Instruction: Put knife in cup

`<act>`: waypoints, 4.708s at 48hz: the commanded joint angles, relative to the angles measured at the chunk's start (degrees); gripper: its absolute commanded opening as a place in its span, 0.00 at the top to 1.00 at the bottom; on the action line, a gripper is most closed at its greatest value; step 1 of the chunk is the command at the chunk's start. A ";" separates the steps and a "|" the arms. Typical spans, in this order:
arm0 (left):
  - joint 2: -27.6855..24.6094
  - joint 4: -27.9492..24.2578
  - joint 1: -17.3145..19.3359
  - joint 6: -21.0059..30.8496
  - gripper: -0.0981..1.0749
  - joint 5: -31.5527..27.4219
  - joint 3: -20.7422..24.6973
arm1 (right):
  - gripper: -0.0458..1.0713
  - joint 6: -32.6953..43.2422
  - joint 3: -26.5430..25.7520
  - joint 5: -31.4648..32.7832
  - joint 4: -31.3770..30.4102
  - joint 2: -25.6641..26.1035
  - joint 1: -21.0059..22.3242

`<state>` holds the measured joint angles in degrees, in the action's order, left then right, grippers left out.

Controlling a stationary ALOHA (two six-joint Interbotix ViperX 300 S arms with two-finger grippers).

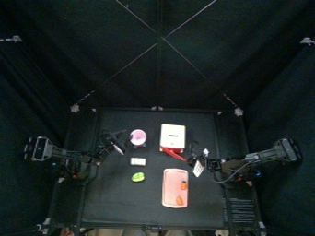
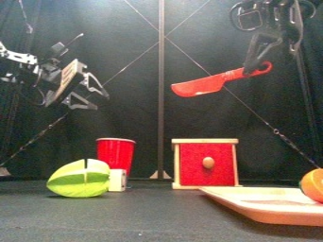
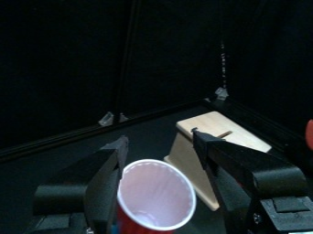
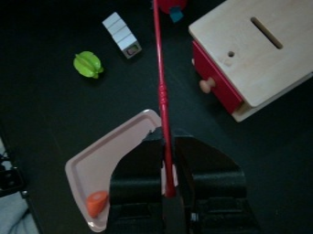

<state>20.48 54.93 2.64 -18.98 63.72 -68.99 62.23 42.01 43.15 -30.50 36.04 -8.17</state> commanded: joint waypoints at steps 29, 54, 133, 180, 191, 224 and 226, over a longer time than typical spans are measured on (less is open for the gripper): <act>13.36 -1.14 0.97 0.00 0.13 -12.92 -6.24 | 0.73 -32.87 -23.38 8.35 24.87 -11.51 19.95; 12.48 1.32 9.05 0.09 0.13 -21.53 -8.53 | 0.73 -50.98 -42.45 24.26 42.36 -27.60 29.88; 12.66 1.14 10.63 0.09 0.13 -25.22 -9.23 | 0.72 -54.32 -93.08 56.60 39.11 -67.50 31.99; 12.92 1.05 10.55 0.09 0.13 -25.22 -9.40 | 0.48 -54.58 -98.26 56.95 38.58 -72.07 31.73; 13.10 1.05 10.55 0.09 0.13 -25.22 -9.58 | 0.48 -54.67 -98.26 57.04 38.58 -72.33 31.73; 13.10 1.05 10.63 0.09 0.13 -25.22 -9.67 | 0.20 -54.23 -100.02 57.48 36.91 -72.42 31.46; 13.10 1.05 10.63 0.09 0.13 -25.22 -9.67 | 0.20 -54.23 -100.02 57.48 36.91 -72.42 31.55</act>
<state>33.66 56.25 13.18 -18.90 38.23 -79.28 8.00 -56.60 100.55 6.42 -37.79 23.29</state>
